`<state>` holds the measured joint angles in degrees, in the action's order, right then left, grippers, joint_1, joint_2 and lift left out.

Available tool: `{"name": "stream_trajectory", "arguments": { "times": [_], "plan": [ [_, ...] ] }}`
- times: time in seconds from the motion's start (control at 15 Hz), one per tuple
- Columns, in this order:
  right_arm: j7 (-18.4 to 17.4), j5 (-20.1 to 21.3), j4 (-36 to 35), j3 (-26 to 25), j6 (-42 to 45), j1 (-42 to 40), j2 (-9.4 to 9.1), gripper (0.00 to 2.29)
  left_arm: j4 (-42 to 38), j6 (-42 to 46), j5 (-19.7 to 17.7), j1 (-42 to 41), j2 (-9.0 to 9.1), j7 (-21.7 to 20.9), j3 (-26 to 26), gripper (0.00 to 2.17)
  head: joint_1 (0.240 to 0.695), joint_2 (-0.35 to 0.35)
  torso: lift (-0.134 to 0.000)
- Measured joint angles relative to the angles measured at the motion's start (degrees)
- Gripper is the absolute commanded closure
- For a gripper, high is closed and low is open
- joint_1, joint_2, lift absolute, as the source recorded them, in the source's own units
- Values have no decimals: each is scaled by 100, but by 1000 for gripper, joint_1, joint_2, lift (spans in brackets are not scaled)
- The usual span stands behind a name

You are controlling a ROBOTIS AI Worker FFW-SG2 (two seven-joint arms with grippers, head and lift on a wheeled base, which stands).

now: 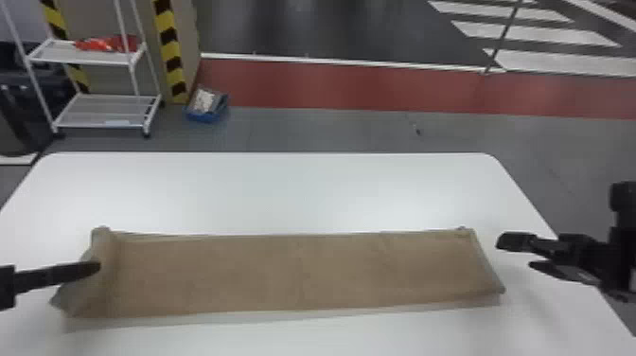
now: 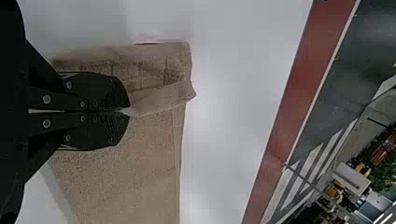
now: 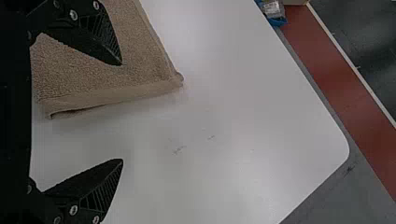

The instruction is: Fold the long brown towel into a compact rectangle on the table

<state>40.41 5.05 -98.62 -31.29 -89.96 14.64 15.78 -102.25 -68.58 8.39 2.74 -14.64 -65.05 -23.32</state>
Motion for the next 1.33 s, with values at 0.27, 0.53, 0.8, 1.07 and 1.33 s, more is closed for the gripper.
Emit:
{"name": "stream_trajectory", "arguments": {
  "times": [0.27,0.53,0.8,1.07,1.33],
  "plan": [
    [19,-24,-21,-48,0,-15,19,161,-161,-326,0,47,-36,-223,-225,1966,695,-121,-125],
    [19,-30,-39,-58,0,-49,26,161,-189,-363,16,37,-69,-270,-326,1200,695,-110,-125],
    [19,-22,-102,-56,0,-84,-7,161,-152,-150,19,-26,101,27,-134,1433,695,-126,-125],
    [19,-31,-145,-98,0,-157,-15,161,-76,116,19,40,166,397,-73,1706,695,-122,-125],
    [19,-39,-149,-146,0,-192,-15,161,-80,259,-144,77,212,353,-300,1706,695,-118,-125]
  ]
}}
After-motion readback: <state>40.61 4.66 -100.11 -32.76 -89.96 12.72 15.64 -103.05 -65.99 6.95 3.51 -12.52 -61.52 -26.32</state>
